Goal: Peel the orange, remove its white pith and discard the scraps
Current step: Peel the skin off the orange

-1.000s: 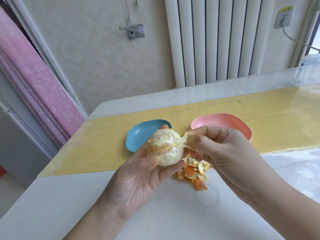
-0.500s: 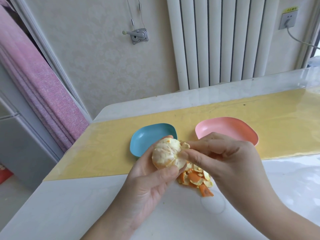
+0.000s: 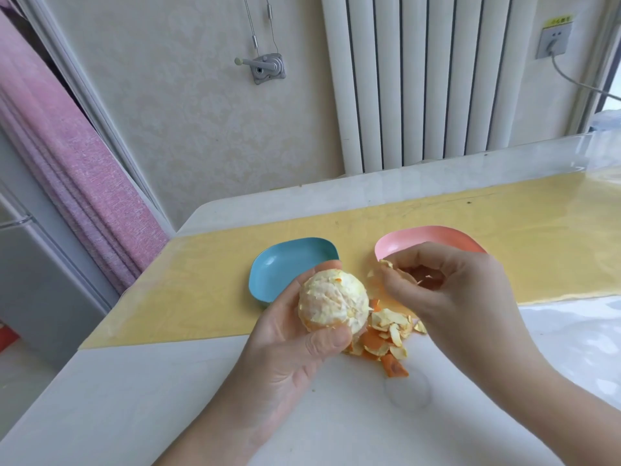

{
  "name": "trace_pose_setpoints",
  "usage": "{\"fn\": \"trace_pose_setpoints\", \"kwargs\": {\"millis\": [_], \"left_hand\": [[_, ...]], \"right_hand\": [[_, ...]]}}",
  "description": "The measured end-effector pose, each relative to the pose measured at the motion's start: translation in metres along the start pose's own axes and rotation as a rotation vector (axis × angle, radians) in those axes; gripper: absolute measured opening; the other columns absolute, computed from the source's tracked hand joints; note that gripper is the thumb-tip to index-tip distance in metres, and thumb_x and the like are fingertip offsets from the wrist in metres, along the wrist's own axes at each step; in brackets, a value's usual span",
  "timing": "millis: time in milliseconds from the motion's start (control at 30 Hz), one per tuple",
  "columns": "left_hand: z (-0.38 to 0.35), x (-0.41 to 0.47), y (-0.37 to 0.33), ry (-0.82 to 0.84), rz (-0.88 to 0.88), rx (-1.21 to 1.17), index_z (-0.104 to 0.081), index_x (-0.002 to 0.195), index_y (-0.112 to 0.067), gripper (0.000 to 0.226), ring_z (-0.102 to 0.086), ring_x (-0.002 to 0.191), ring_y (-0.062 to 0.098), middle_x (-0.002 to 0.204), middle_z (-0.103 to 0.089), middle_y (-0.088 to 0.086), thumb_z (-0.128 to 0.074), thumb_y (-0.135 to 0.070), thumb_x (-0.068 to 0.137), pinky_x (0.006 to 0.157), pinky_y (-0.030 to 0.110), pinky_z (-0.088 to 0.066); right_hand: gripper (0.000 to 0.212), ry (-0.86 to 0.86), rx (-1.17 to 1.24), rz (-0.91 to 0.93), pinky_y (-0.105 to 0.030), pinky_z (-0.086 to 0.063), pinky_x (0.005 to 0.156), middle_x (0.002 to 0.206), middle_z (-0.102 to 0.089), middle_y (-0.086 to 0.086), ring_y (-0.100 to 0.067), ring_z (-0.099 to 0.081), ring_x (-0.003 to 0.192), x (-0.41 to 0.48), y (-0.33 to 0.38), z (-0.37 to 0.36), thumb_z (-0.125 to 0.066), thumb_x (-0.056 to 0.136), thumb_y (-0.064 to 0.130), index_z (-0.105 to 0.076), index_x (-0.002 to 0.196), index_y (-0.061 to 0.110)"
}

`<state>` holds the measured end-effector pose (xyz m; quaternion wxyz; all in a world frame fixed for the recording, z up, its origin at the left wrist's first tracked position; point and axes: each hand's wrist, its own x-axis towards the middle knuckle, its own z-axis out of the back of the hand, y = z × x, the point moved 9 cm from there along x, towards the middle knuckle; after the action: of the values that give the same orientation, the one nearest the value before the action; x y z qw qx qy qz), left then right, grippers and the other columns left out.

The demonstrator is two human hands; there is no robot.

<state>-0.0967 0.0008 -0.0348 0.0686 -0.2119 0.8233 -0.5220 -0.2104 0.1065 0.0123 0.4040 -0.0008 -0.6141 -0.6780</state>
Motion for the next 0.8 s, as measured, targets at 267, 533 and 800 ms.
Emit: {"fn": "trace_pose_setpoints", "kwargs": {"millis": [267, 533, 800], "left_hand": [[0.019, 0.004, -0.004, -0.133, -0.048, 0.189, -0.061, 0.116, -0.013, 0.07, -0.066, 0.097, 0.019, 0.107, -0.068, 0.006, -0.079, -0.005, 0.049, 0.079, 0.029, -0.056], [0.022, 0.003, -0.012, -0.17, -0.137, 0.332, -0.064, 0.107, -0.021, 0.066, -0.067, 0.091, 0.012, 0.105, -0.068, 0.003, -0.082, -0.011, 0.045, 0.071, 0.018, -0.051], [0.025, 0.005, -0.01, -0.207, -0.111, 0.436, -0.061, 0.11, -0.018, 0.066, -0.067, 0.088, 0.011, 0.101, -0.07, 0.0, -0.08, 0.0, 0.049, 0.069, 0.019, -0.052]], "right_hand": [[0.018, 0.209, -0.441, 0.097, -0.003, -0.035, 0.068, 0.09, -0.055, 0.013, 0.008, -0.05, 0.075, 0.006, -0.014, -0.014, -0.062, 0.09, 0.025, -0.074, 0.101, 0.032], [0.015, 0.133, -0.37, 0.328, -0.004, -0.035, 0.059, 0.1, -0.061, 0.016, 0.008, -0.048, 0.059, 0.003, 0.016, -0.005, -0.064, 0.084, 0.036, -0.077, 0.089, 0.03], [0.027, 0.22, -0.259, 0.445, 0.0, -0.032, 0.06, 0.08, -0.062, 0.013, 0.009, -0.045, 0.058, -0.007, 0.026, -0.018, -0.059, 0.085, 0.04, -0.077, 0.094, 0.023]]}}
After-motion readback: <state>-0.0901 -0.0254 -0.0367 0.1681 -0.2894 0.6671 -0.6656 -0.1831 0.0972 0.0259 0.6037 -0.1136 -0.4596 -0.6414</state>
